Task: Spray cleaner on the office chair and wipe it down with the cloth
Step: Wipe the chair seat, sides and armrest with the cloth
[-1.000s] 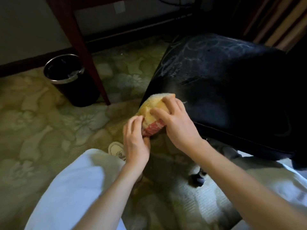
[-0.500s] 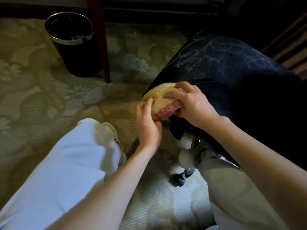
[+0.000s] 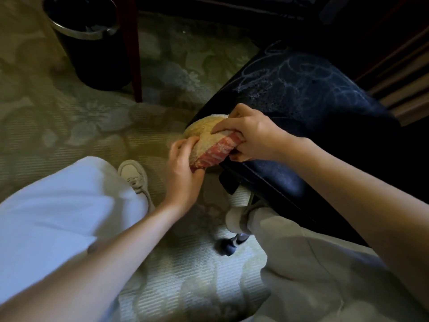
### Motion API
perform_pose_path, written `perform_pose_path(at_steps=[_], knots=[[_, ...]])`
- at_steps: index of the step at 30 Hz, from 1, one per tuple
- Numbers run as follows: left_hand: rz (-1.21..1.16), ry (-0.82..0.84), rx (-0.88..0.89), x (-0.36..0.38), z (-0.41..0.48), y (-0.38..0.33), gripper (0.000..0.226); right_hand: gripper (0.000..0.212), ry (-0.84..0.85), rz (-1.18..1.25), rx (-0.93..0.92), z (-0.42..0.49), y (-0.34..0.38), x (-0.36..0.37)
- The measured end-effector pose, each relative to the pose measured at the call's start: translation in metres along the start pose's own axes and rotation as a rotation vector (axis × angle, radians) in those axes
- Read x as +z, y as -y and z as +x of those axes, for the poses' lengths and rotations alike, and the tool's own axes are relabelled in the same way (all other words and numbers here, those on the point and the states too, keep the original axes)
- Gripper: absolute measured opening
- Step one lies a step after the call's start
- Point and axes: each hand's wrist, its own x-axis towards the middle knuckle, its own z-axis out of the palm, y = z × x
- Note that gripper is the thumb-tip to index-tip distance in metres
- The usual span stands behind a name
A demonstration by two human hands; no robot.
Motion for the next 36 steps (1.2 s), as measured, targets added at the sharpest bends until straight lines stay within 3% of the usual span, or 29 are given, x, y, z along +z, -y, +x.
perform_pose_path(at_steps=[11, 21, 31, 36], knots=[[-0.109, -0.108, -0.11, 0.025, -0.044, -0.017, 0.071, 0.07, -0.025, 0.061, -0.114, -0.041, -0.016, 0.023], [-0.229, -0.285, -0.324, 0.077, -0.084, -0.073, 0.067, 0.061, 0.027, 0.017, -0.213, -0.08, -0.054, 0.019], [-0.294, -0.132, -0.269, 0.111, -0.128, -0.097, 0.062, 0.053, 0.065, -0.027, -0.205, -0.14, -0.088, 0.022], [-0.281, 0.003, -0.124, 0.098, -0.129, -0.087, 0.052, 0.055, 0.072, -0.083, -0.219, -0.147, -0.087, 0.019]])
